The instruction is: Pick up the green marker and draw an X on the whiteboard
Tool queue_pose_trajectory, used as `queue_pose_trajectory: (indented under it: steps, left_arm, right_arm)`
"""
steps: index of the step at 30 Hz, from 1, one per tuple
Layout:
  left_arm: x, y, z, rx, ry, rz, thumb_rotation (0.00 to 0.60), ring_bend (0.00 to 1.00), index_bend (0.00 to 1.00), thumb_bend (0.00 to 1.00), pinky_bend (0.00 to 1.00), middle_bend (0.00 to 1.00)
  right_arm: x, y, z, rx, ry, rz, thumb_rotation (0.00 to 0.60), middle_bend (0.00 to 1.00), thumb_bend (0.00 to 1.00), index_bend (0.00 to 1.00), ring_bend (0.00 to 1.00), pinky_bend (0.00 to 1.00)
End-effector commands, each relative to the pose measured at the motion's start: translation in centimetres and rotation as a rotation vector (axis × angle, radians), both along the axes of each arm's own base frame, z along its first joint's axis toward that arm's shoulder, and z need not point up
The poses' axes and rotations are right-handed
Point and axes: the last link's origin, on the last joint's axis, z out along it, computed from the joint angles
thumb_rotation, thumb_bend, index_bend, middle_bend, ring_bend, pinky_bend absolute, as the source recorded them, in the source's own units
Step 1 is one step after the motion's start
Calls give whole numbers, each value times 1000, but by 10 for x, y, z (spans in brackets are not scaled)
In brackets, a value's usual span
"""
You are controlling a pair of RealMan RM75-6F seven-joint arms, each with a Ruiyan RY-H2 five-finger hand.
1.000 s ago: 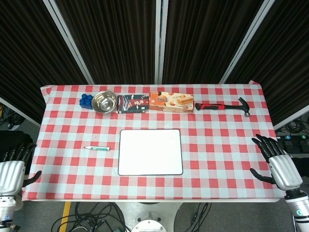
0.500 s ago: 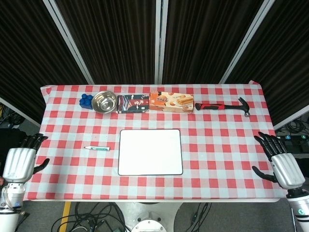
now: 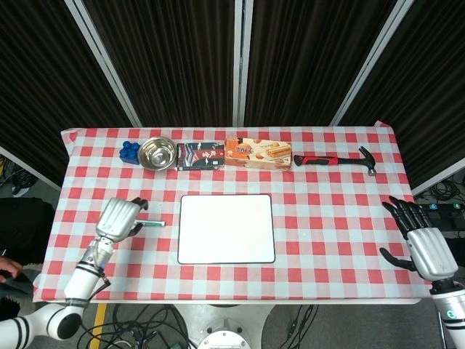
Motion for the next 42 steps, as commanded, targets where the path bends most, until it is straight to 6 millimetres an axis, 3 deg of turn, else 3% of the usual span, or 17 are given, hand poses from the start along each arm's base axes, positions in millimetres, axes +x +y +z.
queue_pose_trajectory:
  steps: [1, 6, 16, 42]
  left_arm:
    - [4, 10, -30, -55, 40, 34, 600, 769, 425, 263, 1000, 469]
    - [-1, 15, -51, -72, 93, 81, 600, 775, 436, 286, 1000, 478]
    - [-4, 20, -68, -62, 169, 111, 600, 783, 452, 296, 1000, 483]
    - [-8, 25, -76, -72, 209, 137, 600, 794, 479, 331, 1000, 517]
  right_arm:
    - [-2, 0, 0, 2, 2, -10, 600, 0, 129, 0, 0, 0]
    - [-4, 1, 0, 3, 3, -22, 600, 0, 127, 0, 0, 0]
    - [-8, 5, 0, 5, 1, -42, 600, 0, 123, 0, 0, 0]
    - [-13, 9, 1, 3, 6, -74, 600, 0, 124, 0, 0, 0]
